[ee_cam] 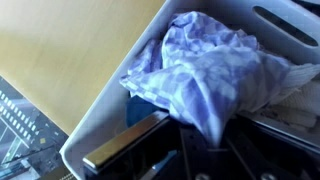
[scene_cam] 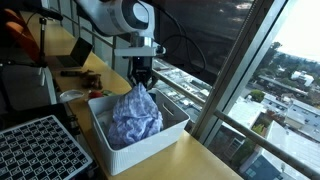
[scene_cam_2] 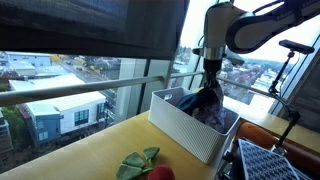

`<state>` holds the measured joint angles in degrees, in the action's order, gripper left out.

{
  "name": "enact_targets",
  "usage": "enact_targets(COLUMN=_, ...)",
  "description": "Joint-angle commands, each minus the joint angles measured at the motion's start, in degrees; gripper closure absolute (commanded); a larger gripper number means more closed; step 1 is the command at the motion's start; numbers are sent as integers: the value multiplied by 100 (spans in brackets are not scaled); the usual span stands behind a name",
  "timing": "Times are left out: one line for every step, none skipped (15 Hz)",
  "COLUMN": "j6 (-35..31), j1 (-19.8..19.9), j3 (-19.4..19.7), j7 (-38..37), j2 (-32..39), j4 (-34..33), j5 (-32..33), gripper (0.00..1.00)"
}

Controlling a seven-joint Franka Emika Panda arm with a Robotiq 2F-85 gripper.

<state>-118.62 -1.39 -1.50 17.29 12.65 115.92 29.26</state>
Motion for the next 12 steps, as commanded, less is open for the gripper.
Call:
enact_targets(j6=-298, j1=76, j3=91, j7=-198, j2=-39, j4=326, j5=-51, gripper=98)
enact_targets(j6=-348, j1=84, j3=92, j7=-225, j2=11, j4=366, j5=-63, gripper=98)
enact_targets(j6=-377, j1=83, j3=83, j7=-246, j2=44, j4=406, j5=-94, gripper=79)
enact_targets(j6=-366, j1=78, j3=72, j7=-266, j2=81, j4=424, j5=-137, gripper=64)
enact_targets(j6=-325, j1=58, j3=61, j7=-279, j2=104, j4=428, j5=-138, gripper=58)
enact_targets(j6=-310, j1=42, j3=50, j7=-282, j2=91, j4=449, j5=-145, gripper=51)
enact_targets(j6=-258, j1=12, j3=35, j7=-309, j2=45, j4=430, j5=-148, gripper=43)
enact_targets(j6=-210, j1=-16, j3=12, j7=-318, j2=-28, j4=402, j5=-167, gripper=37)
enact_targets(j6=-191, j1=-50, j3=-18, j7=-337, j2=-115, j4=390, j5=-173, gripper=28)
enact_targets(j6=-157, j1=-128, j3=-79, j7=-389, j2=-258, j4=382, j5=-147, gripper=22)
enact_targets(j6=-138, j1=-205, j3=-136, j7=-428, j2=-363, j4=369, j5=-122, gripper=15)
enact_targets(j6=-113, j1=-340, j3=-232, j7=-519, j2=-467, j4=347, j5=-67, gripper=7)
